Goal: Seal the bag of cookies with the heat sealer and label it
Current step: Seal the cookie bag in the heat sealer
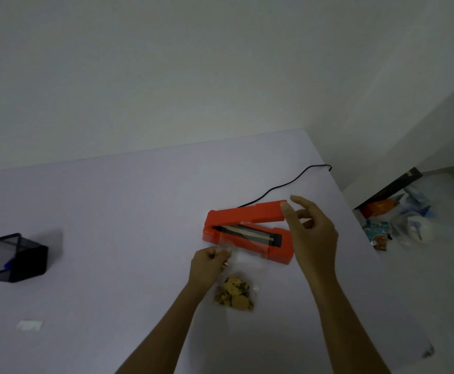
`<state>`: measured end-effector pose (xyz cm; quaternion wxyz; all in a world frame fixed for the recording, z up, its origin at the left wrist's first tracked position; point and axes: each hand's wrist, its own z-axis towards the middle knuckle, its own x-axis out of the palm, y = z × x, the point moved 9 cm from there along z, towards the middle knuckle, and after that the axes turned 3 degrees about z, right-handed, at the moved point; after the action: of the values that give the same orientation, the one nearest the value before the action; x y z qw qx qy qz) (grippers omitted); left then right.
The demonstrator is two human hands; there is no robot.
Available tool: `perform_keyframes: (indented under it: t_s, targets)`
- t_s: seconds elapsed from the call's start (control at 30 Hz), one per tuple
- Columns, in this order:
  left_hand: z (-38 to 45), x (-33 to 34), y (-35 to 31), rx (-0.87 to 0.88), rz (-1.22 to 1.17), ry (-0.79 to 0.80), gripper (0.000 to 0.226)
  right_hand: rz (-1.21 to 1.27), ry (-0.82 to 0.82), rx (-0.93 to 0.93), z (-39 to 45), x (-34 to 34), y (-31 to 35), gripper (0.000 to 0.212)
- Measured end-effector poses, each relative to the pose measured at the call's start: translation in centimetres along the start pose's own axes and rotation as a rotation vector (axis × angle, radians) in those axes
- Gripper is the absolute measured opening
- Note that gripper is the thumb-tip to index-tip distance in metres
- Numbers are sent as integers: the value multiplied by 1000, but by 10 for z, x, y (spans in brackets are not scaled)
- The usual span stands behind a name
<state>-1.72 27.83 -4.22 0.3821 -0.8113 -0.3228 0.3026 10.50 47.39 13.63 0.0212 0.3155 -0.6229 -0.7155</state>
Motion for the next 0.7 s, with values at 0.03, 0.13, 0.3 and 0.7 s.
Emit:
perform_keyframes:
  t_s: [0.03,0.13,0.3,0.7]
  targets:
    - [0,0,0,0,0,0,28,-11,4,6,0,0,-3,16]
    - [0,-1,0,-1,2,-3,29,-17,-9,40,-2,-4,-17,11]
    - [-1,1,-2,8,12,-1,29,-94,-35,109,-2,-9,-54,18]
    - [1,3,-2,14,10,5,29,-113,25,294,-2,-2,-121,18]
